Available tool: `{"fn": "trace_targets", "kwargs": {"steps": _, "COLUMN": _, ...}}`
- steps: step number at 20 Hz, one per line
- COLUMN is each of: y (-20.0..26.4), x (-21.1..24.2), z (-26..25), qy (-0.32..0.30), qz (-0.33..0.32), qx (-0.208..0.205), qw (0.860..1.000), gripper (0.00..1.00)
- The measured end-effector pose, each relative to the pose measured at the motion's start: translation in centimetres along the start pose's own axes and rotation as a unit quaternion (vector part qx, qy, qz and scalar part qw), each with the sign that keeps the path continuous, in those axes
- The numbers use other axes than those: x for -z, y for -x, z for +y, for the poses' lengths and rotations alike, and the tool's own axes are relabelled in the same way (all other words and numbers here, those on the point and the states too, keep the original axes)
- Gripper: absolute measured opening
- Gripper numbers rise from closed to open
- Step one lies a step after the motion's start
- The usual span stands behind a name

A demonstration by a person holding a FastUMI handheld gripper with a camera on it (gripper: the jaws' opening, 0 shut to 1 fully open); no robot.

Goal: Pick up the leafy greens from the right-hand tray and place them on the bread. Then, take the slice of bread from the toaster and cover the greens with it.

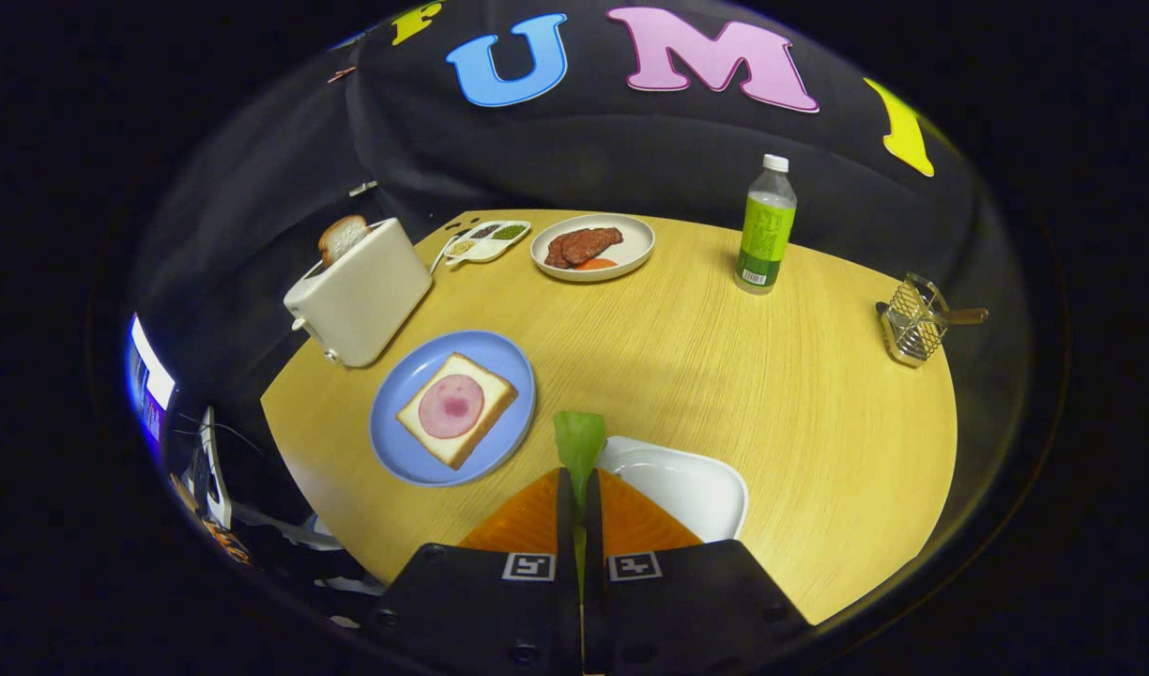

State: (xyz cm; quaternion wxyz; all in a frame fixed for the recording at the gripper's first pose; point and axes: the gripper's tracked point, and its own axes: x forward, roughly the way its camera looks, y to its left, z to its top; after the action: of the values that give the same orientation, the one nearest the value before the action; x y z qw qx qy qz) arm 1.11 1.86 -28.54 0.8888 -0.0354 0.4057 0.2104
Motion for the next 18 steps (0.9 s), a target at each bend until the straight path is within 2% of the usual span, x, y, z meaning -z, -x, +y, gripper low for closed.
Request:
{"fn": "trace_targets", "kwargs": {"steps": 3, "y": 1.4, "x": -2.2, "z": 1.6, "qy": -0.017, "qz": -0.013, "qx": -0.008, "qw": 1.000, "gripper": 0.06}}
{"fn": "trace_targets", "kwargs": {"steps": 6, "y": 1.1, "x": -3.9, "z": 4.3, "qy": -0.010, "qz": -0.021, "qx": -0.022, "qw": 0.999, "gripper": 0.06}}
{"fn": "trace_targets", "kwargs": {"steps": 13, "y": -3.6, "x": -5.3, "z": 11.5, "qy": 0.032, "qz": -0.006, "qx": -0.057, "qw": 0.998, "gripper": 0.06}}
{"fn": "trace_targets", "kwargs": {"steps": 18, "y": -7.8, "x": -5.3, "z": 13.9, "qy": 0.022, "qz": 0.013, "qx": -0.057, "qw": 0.998, "gripper": 0.06}}
